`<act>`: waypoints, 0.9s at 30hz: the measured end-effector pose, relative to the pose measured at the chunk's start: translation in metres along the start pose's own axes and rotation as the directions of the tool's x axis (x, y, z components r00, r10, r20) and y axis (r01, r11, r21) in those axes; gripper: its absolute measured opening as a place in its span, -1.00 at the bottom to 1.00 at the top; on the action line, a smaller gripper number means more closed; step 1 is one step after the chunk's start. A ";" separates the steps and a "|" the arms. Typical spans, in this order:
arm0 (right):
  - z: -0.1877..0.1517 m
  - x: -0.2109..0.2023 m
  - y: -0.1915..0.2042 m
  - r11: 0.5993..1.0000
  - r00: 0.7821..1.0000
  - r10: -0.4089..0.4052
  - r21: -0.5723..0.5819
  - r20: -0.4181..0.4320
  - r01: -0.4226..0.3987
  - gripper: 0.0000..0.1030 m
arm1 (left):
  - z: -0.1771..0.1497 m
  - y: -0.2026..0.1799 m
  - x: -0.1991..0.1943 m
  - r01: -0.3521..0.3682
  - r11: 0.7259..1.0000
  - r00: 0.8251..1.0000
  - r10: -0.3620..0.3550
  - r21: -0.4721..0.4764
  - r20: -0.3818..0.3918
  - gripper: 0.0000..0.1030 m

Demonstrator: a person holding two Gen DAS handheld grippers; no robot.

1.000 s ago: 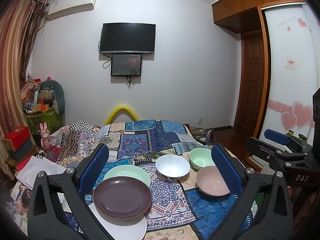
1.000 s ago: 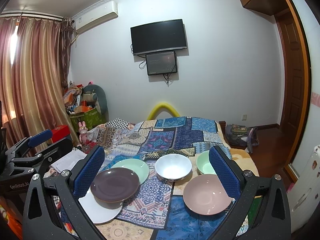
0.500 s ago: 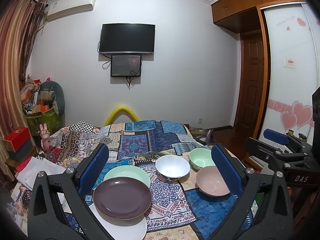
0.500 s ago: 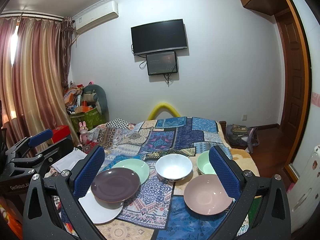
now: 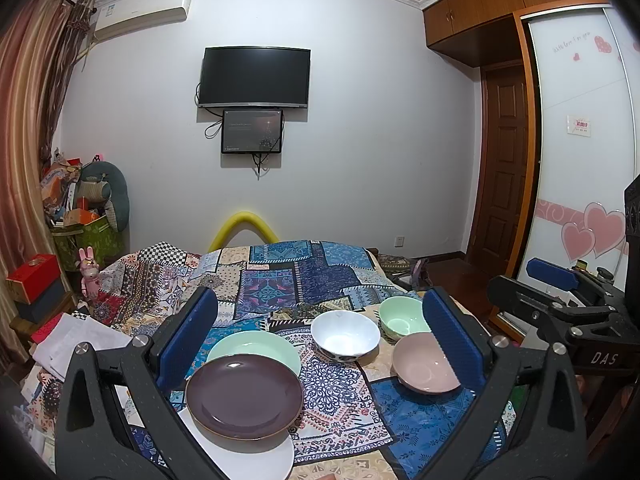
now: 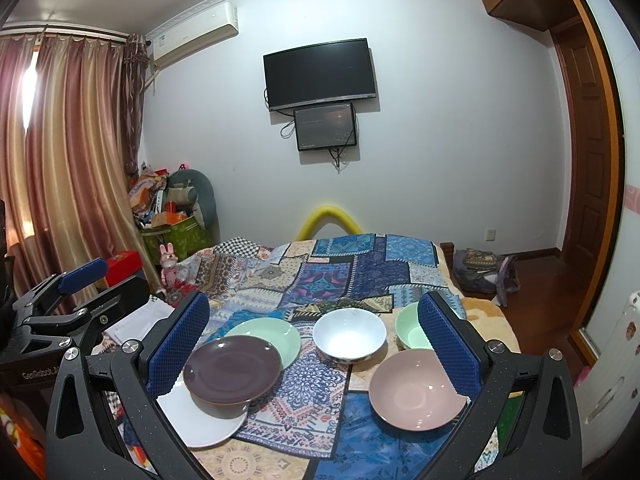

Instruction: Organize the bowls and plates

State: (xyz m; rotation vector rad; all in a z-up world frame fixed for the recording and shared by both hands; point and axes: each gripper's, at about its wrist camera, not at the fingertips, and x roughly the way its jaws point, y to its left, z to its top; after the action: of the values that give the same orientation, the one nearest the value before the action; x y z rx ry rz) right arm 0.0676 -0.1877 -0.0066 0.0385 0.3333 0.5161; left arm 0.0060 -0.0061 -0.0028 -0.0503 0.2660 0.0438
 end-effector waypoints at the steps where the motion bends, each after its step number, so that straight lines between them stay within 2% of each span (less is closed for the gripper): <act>1: 0.000 -0.001 -0.001 1.000 1.000 0.001 0.001 0.001 -0.001 1.00 | 0.000 0.000 0.000 0.000 1.000 1.000 0.000 -0.001 0.001 1.00; 11: -0.002 0.005 0.004 1.000 1.000 0.007 -0.011 -0.015 -0.007 1.00 | -0.002 0.005 0.008 0.006 1.000 1.000 -0.006 -0.008 -0.012 1.00; 16: -0.004 0.020 0.005 1.000 0.999 0.010 -0.009 -0.048 -0.011 1.00 | -0.009 0.021 0.022 0.005 1.000 0.999 -0.006 -0.029 -0.045 1.00; 22: -0.016 0.045 0.013 1.000 0.994 0.018 -0.013 -0.110 -0.020 1.00 | -0.025 0.052 0.045 0.005 0.998 0.995 -0.011 -0.060 -0.099 1.00; 27: -0.032 0.071 0.018 1.000 0.986 0.022 -0.006 -0.163 -0.023 1.00 | -0.044 0.087 0.068 -0.044 0.996 0.987 0.030 -0.080 -0.159 0.94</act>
State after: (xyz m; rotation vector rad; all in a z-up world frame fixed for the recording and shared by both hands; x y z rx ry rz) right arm 0.1066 -0.1387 -0.0565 -0.0080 0.4911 0.5446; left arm 0.0560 0.0804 -0.0671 -0.1319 0.4236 0.0881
